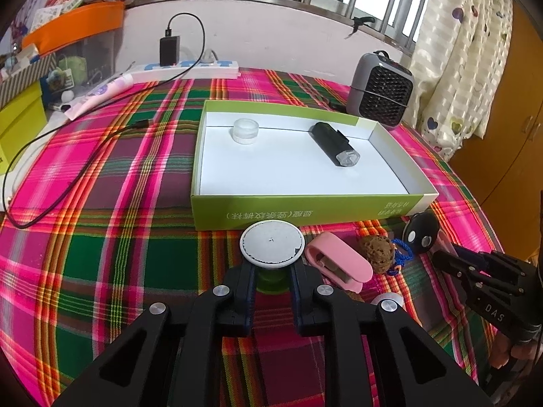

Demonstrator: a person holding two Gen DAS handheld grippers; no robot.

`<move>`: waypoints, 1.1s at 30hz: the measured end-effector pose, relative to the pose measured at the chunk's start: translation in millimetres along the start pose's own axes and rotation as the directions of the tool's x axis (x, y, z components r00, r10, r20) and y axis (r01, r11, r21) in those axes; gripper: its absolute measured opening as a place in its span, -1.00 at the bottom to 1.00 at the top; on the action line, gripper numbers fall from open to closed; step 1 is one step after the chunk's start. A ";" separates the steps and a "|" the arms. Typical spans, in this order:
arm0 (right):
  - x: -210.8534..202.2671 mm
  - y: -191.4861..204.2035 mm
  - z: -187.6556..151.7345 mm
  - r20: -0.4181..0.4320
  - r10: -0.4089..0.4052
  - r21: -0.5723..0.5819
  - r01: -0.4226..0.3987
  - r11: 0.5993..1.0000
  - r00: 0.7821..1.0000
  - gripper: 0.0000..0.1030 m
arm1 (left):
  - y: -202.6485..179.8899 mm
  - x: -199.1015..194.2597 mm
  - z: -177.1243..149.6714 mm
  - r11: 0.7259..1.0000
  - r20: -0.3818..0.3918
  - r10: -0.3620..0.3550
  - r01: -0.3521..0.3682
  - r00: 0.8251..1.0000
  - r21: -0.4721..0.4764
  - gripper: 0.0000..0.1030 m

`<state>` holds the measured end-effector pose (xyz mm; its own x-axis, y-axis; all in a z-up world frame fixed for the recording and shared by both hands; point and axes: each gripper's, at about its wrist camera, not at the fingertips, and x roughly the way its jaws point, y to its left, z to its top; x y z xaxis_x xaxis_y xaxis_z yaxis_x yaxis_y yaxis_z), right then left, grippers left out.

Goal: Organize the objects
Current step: 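Grasp the white-topped green spool with the left tool while the right tool grasps the pink clip, then carry the spool into the green box with the left tool while the right tool places the pink clip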

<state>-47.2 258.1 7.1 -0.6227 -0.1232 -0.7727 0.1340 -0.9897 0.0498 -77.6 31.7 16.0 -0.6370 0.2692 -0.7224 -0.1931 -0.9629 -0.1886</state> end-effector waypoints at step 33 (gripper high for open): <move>-17.2 6.2 65.3 0.057 0.110 0.003 -0.111 0.994 0.992 -0.53 | -16.6 -14.6 52.0 0.997 0.069 -0.044 0.040 0.997 0.064 -0.70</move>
<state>-86.0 249.4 62.0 -0.6471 -0.2356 -0.7251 0.1999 -0.9702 0.1368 -103.8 44.8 64.3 -0.6778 0.3119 -0.6658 -0.2652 -0.9483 -0.1743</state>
